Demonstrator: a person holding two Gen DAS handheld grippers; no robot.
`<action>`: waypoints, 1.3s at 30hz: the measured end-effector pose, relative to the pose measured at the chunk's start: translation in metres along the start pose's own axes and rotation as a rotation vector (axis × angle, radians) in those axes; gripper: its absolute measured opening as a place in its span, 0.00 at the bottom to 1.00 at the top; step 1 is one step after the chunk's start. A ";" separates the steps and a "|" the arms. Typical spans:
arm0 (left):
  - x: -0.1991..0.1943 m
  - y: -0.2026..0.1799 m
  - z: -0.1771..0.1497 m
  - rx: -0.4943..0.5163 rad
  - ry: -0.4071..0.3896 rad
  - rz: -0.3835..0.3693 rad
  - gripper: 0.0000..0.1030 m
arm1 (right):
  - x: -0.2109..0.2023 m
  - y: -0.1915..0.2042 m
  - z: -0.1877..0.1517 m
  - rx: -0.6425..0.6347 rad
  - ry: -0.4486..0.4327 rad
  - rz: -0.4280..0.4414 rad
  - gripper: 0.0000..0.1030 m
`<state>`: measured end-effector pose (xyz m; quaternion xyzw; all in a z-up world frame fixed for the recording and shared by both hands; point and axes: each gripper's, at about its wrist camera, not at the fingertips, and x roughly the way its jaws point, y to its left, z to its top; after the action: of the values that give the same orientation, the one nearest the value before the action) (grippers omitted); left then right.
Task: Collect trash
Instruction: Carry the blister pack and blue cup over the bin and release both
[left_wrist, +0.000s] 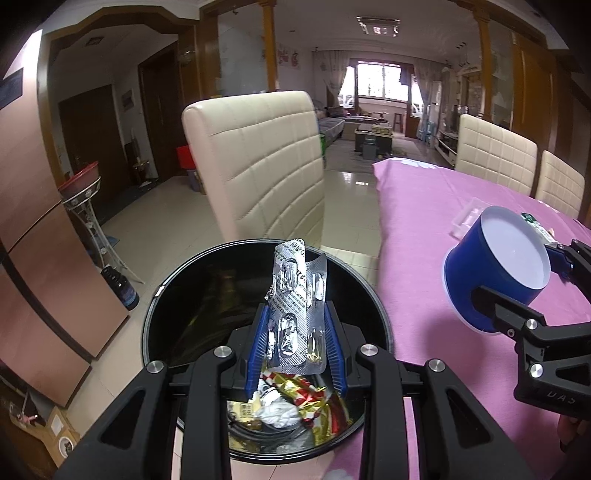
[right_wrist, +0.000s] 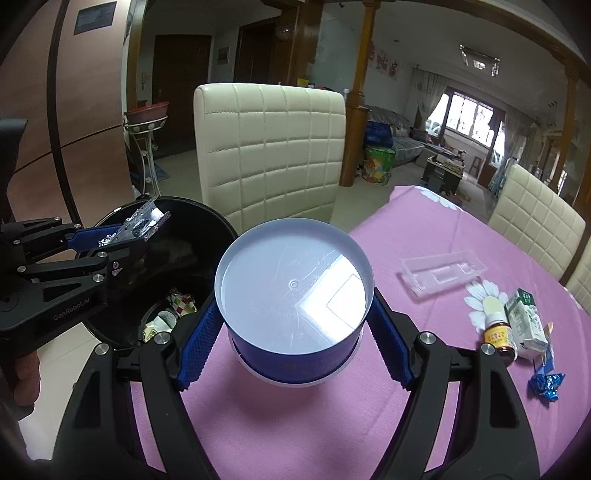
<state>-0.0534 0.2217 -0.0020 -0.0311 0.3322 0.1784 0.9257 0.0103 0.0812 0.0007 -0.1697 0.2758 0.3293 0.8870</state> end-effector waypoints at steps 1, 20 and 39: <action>0.000 0.004 -0.001 -0.004 0.001 0.005 0.28 | 0.002 0.002 0.002 -0.003 0.000 0.004 0.74; 0.009 0.046 -0.015 -0.053 0.027 0.086 0.29 | 0.030 0.055 0.020 -0.079 0.014 0.089 0.74; 0.013 0.050 -0.017 -0.081 0.078 0.067 0.39 | 0.030 0.045 0.014 -0.036 0.034 0.032 0.97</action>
<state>-0.0722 0.2692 -0.0201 -0.0645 0.3614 0.2212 0.9035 0.0044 0.1358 -0.0115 -0.1868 0.2877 0.3454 0.8735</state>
